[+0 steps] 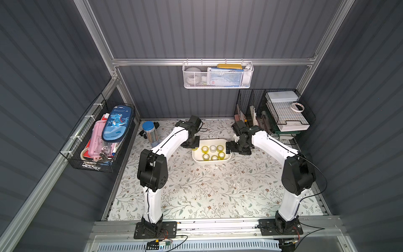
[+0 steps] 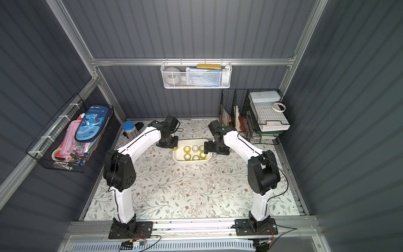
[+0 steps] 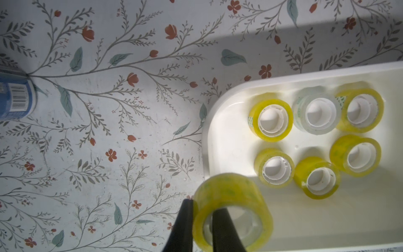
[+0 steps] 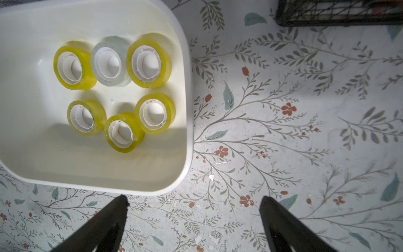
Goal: Put the transparent tape into the storage box
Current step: Place the tape in the storage box.
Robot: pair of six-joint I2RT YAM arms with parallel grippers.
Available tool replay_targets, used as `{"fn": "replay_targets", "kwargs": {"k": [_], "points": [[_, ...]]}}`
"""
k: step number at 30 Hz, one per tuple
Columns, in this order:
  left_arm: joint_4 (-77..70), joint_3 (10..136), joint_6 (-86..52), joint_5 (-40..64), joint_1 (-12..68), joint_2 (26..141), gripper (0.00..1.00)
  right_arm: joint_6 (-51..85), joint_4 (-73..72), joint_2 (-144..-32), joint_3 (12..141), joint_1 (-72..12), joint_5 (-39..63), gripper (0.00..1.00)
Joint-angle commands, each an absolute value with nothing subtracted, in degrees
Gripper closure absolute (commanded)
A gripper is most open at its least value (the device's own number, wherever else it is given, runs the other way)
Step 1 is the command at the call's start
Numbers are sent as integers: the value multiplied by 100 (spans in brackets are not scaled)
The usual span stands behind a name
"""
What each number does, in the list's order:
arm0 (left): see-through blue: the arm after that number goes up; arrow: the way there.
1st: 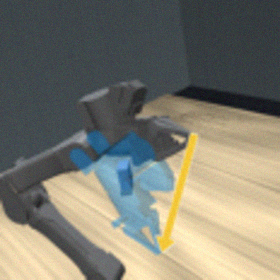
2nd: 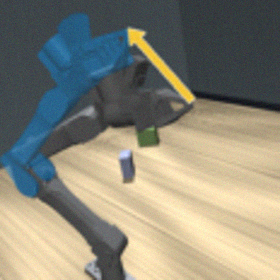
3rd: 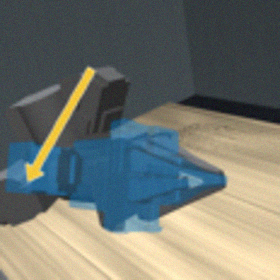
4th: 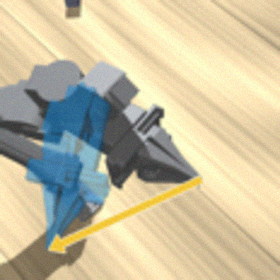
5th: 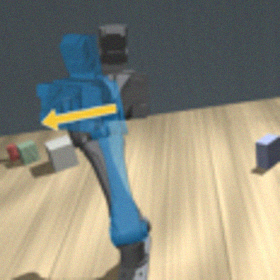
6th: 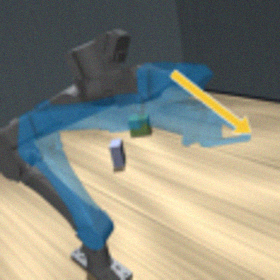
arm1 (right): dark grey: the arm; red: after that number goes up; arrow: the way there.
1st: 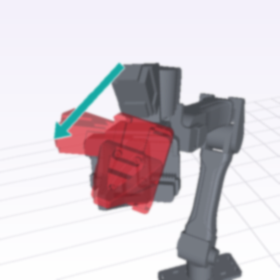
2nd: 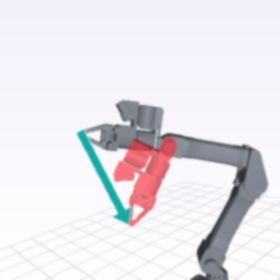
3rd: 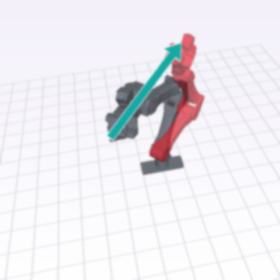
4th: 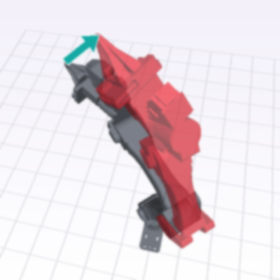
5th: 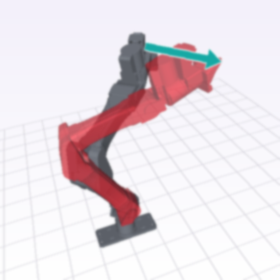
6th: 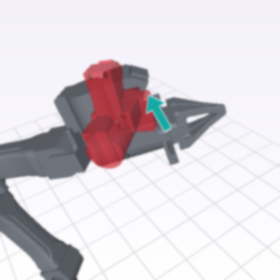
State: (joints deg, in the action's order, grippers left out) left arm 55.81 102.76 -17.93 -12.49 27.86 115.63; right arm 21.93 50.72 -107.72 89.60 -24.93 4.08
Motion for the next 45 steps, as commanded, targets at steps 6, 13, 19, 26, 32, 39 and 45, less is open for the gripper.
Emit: {"fn": "replay_targets", "kwargs": {"k": [6,13,19,26,32,39,45], "points": [[6052,10975,-1470,-1654,3184,12227,100,2096,5267,-11183,9362,-2322,671,1],[6335,11306,-1387,-1933,3194,12739,100,2079,5263,-11327,9412,-2205,806,1],[6504,11651,-1267,-2090,3197,13157,100,2091,5256,-11372,9403,-2170,854,1],[6535,11856,-1148,-2218,3251,13503,100,2116,5247,-11392,9386,-2148,871,1],[6543,11859,-1118,-2208,3304,13641,100,2144,5251,-11408,9394,-2144,888,1],[6449,11675,-1187,-2060,3352,13641,100,2162,5274,-11447,9459,-2138,884,1],[6316,11482,-1272,-1831,3357,13621,100,2171,5326,-11552,9604,-2144,889,1]]}}
